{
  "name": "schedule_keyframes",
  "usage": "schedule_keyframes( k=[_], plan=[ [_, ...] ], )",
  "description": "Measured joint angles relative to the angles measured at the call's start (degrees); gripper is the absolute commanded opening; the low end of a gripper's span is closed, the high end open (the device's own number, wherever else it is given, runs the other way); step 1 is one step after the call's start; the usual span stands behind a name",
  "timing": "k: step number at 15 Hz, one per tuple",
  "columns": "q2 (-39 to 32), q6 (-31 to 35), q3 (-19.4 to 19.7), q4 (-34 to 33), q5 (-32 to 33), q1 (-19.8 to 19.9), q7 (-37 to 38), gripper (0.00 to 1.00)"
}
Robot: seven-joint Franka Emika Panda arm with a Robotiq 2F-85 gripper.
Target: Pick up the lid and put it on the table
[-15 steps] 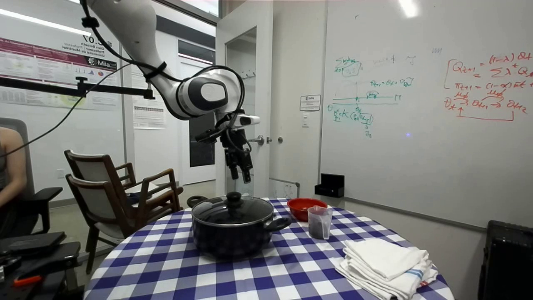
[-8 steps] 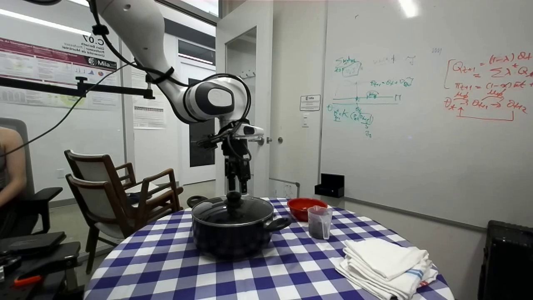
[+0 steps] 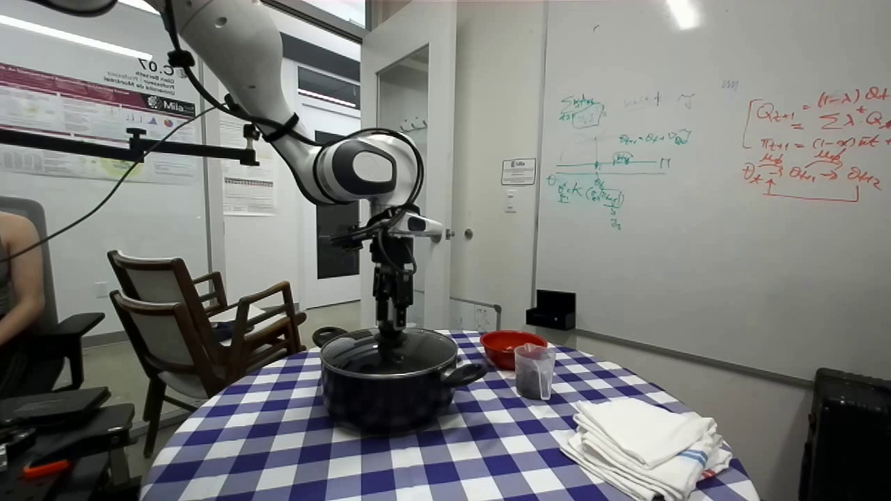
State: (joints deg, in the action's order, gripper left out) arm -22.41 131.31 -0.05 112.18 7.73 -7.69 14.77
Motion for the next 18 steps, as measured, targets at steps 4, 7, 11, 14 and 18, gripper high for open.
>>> schedule_keyframes(
  k=[4, 7, 11, 14, 18],
  plan=[
    [-0.51, -0.65, -0.25, -0.60, -1.83, 0.04, -0.02, 0.93],
    [-0.52, -0.65, -0.25, -0.79, -2.13, 0.34, -0.02, 0.86],
    [-0.52, -0.65, -0.25, -0.92, -2.49, 0.71, -0.02, 0.53],
    [-0.60, -0.65, -0.25, -0.93, -2.71, 0.84, -0.02, 0.37],
    [-0.70, -0.69, -0.23, -0.99, -2.82, 1.06, -0.02, 0.25]
  ],
)
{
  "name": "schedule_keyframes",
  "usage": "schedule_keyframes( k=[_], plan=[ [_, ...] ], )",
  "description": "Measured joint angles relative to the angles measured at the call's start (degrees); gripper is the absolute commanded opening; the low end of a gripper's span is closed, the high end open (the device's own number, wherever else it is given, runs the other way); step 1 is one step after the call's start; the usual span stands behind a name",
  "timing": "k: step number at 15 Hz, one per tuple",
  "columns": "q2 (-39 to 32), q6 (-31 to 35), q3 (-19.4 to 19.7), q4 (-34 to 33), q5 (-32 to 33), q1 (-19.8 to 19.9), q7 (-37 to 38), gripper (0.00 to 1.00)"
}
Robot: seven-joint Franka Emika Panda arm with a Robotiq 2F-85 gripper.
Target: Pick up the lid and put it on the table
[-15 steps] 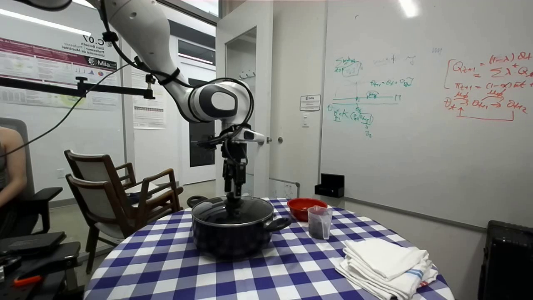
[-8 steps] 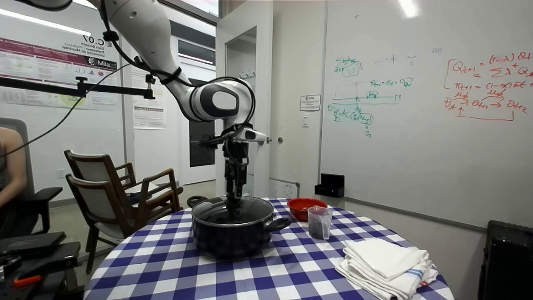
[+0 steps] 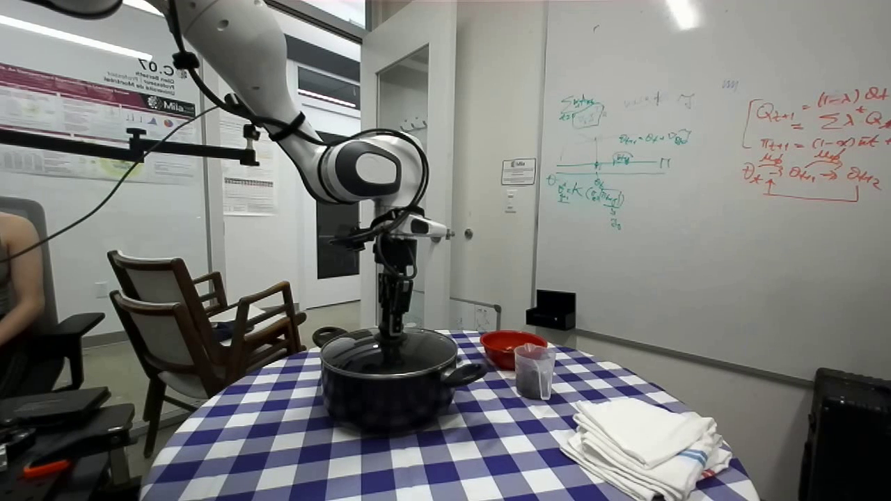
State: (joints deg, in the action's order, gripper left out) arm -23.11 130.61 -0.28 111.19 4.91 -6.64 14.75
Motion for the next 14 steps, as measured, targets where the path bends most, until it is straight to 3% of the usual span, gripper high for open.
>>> schedule_keyframes(
  k=[9, 14],
  plan=[
    [0.24, -1.05, -0.29, -0.09, -1.20, 0.25, -0.95, 0.25],
    [5.42, -5.62, -3.66, 2.46, -4.79, 0.39, -6.55, 0.25]
  ],
)
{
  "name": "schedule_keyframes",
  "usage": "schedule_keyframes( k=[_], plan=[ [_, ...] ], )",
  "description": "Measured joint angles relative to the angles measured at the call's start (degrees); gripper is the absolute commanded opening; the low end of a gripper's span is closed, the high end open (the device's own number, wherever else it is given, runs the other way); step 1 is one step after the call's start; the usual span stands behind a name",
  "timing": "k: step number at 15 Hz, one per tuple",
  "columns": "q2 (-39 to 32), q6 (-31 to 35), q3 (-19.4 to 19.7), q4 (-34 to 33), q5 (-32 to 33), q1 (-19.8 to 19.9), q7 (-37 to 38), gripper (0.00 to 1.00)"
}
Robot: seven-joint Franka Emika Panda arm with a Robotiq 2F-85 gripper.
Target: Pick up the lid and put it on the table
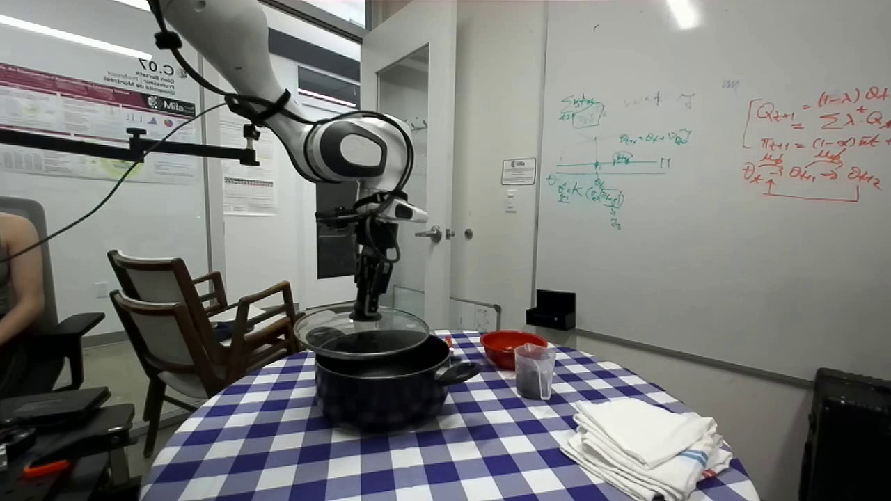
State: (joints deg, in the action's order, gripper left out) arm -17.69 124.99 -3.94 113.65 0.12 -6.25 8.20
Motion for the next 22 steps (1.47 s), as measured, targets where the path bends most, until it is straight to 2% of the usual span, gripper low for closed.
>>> schedule_keyframes(
  k=[4, 9, 15, 22],
  plan=[
    [7.66, -0.83, -1.85, 3.68, -1.62, -0.25, -0.46, 0.25],
    [13.63, -0.82, -0.02, 4.89, -3.41, 1.97, 0.12, 0.25],
    [14.07, -0.60, 4.71, 2.93, -3.82, 6.99, 2.49, 0.25],
    [11.35, -0.15, 9.39, 0.68, -3.94, 11.31, 7.10, 0.25]
  ],
)
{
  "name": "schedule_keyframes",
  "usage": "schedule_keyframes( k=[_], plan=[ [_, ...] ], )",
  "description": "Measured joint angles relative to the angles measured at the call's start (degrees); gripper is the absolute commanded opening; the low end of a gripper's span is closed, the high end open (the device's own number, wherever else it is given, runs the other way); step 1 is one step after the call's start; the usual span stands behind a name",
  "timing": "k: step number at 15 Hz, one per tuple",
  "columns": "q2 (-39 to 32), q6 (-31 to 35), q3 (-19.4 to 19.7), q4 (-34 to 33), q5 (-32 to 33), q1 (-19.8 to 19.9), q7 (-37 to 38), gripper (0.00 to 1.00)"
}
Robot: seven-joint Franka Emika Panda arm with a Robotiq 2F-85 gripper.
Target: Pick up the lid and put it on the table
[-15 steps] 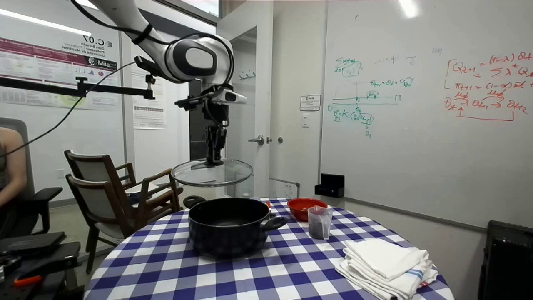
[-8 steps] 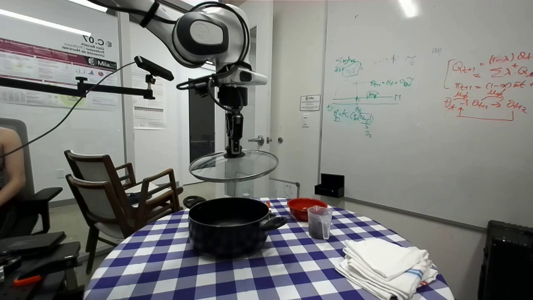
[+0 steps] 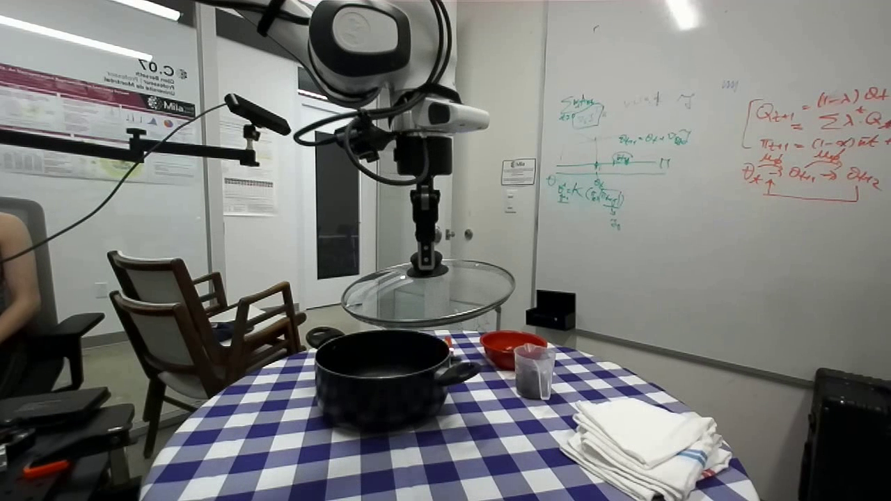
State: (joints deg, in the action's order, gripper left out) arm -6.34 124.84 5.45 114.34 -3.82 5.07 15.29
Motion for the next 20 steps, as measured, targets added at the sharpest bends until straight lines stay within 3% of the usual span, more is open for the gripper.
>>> schedule_keyframes(
  k=[10, 20],
  plan=[
    [-8.13, 5.32, 5.68, -3.03, -5.35, 5.93, 7.60, 0.25],
    [-16.25, 7.18, 8.11, -3.93, -5.74, 7.39, 12.49, 0.25]
  ],
)
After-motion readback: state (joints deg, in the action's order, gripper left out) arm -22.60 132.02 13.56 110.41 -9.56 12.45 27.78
